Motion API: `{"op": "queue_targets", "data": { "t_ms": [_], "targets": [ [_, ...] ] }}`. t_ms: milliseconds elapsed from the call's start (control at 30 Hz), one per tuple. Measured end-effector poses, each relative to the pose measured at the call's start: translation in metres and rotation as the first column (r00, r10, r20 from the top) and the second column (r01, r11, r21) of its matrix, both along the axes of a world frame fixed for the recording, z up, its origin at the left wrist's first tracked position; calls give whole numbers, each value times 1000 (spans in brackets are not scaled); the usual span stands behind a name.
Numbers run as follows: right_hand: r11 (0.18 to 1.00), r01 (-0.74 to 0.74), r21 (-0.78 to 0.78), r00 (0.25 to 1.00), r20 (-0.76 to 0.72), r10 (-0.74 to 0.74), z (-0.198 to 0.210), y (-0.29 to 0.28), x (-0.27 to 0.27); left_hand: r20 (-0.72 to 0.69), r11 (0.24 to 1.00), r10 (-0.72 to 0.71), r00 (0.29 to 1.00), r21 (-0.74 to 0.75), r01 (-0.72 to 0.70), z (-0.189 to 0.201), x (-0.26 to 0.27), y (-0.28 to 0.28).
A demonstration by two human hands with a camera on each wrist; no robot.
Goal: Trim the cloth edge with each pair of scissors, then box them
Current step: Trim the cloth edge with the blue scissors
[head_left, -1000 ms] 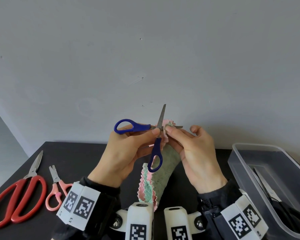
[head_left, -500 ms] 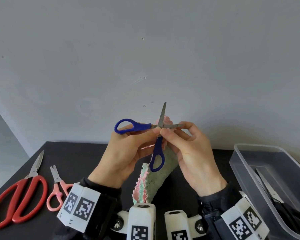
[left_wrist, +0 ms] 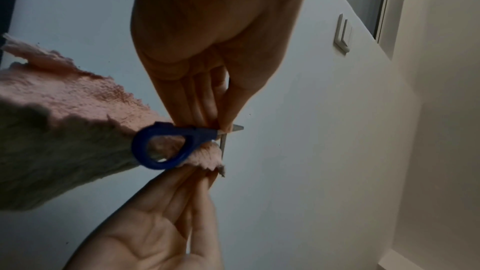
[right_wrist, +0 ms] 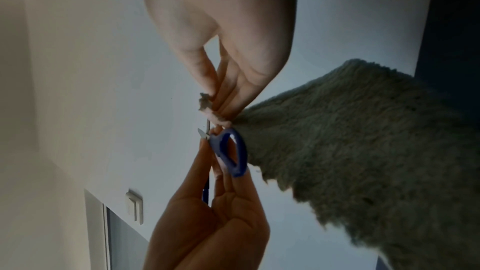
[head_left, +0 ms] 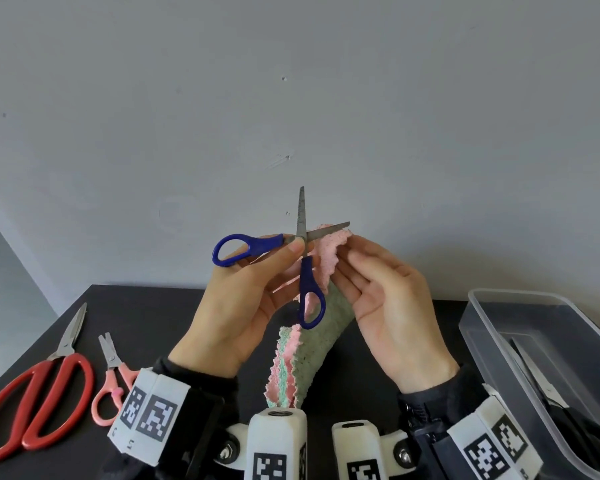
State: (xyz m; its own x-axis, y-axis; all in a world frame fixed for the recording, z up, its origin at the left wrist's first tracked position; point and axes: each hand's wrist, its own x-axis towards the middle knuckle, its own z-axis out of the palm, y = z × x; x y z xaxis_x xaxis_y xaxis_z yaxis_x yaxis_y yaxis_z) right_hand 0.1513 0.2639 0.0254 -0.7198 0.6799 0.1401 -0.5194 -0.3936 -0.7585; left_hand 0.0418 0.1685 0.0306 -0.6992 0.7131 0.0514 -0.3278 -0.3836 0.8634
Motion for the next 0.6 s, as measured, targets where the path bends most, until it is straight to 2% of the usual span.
{"op": "queue_targets", "data": {
  "t_ms": [133,233,433,600],
  "targets": [
    [993,41,113,994,93,-51,0,-7,0,-6,999,-25,1000,-23,25,-2,-1,0],
    [986,83,142,985,138,-102,1,-11,-1,-43,996,-69,997,-57,67,-4,1,1],
    [981,164,98,980,98,-174,2,-12,-2,-113,988,-144,983,-78,135,-1,2,-1],
    [983,179,51,980,79,-182,0,-11,-2,-225,990,-103,969,-117,78,-1,1,-4]
  ]
}}
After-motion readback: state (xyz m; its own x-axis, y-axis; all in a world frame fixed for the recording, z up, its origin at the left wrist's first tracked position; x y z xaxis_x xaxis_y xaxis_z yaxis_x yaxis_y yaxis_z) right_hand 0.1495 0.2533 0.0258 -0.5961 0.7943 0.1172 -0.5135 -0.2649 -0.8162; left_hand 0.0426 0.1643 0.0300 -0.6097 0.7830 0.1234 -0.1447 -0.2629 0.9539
